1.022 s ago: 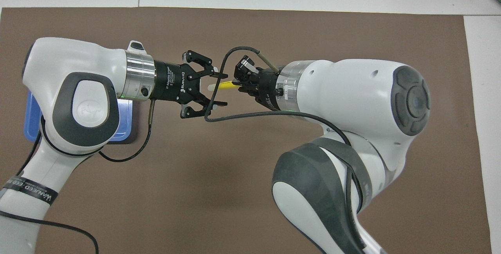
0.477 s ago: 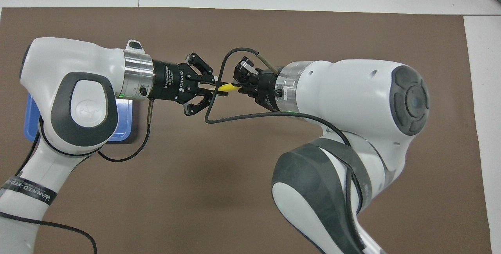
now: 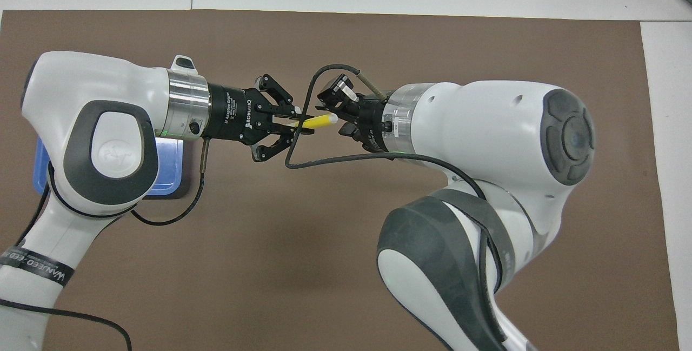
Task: Right arm passes pens to left for tray arrangement
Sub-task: 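Close the left gripper on the yellow pen held by the right gripper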
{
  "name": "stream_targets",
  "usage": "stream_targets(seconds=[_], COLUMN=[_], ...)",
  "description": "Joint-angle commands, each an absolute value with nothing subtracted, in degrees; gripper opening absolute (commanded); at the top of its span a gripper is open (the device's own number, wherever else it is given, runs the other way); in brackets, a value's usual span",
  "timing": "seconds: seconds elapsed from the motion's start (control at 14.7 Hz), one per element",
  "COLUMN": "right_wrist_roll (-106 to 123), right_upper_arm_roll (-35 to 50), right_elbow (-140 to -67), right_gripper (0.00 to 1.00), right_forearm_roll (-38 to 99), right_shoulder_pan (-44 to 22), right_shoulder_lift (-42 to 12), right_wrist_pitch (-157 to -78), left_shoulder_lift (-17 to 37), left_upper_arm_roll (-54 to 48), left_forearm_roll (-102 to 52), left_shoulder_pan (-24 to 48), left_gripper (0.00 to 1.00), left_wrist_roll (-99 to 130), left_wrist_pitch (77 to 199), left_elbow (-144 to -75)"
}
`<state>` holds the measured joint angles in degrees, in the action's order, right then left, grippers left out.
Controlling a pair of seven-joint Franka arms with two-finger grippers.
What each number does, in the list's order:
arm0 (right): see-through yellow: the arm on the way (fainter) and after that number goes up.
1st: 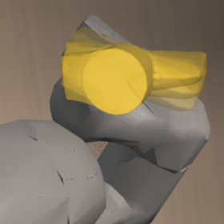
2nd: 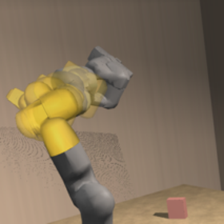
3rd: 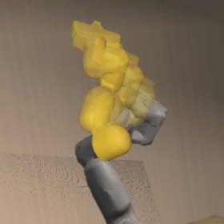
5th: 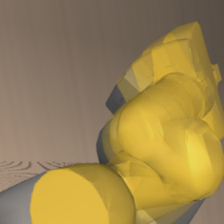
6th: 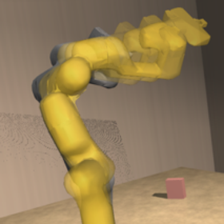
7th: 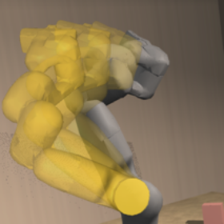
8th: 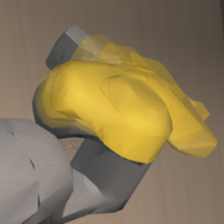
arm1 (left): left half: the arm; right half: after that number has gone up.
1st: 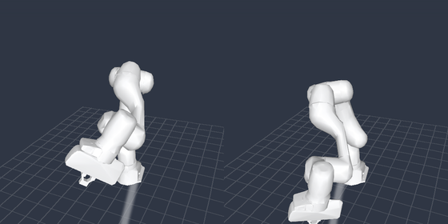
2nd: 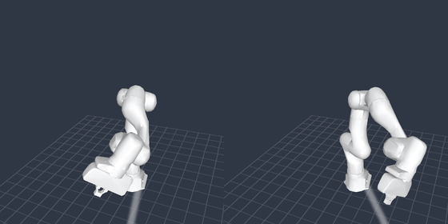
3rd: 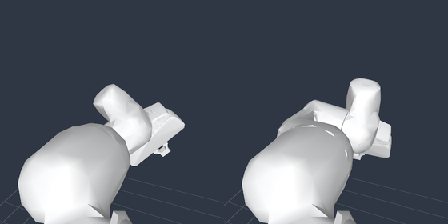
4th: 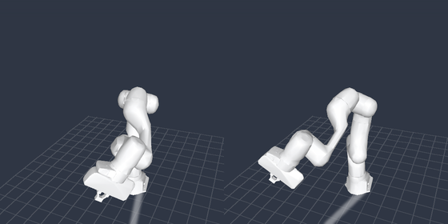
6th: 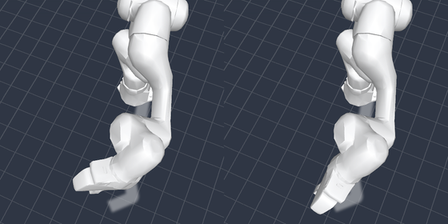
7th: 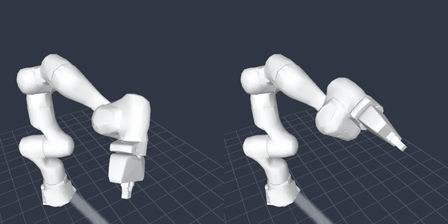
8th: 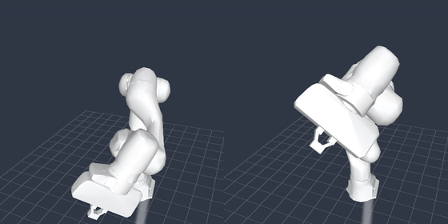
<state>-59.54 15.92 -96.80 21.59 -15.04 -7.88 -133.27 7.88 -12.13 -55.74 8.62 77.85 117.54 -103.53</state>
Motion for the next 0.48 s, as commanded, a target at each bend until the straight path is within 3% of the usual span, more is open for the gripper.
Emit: stream_targets(seconds=[0.0, 0.41], right_wrist_roll=[-59.33, -46.97], right_upper_arm_roll=[16.17, 15.82], right_elbow=[-96.77, -96.59], right_gripper=[1.0, 1.0], right_forearm_roll=[21.97, 21.71], right_shoulder_pan=[-14.41, -11.26], right_shoulder_lift=[-7.82, -7.82], right_wrist_pitch=[-133.33, -128.78], left_shoulder_lift=[5.36, 5.27], left_upper_arm_roll=[-11.69, -11.69], left_forearm_roll=[-54.51, -38.08], left_shoulder_pan=[7.83, 5.72], left_gripper=[0.0, 0.0], left_wrist_roll=[72.35, 60.76], left_wrist_pitch=[114.97, 109.52], left_elbow=[-106.26, -106.26])
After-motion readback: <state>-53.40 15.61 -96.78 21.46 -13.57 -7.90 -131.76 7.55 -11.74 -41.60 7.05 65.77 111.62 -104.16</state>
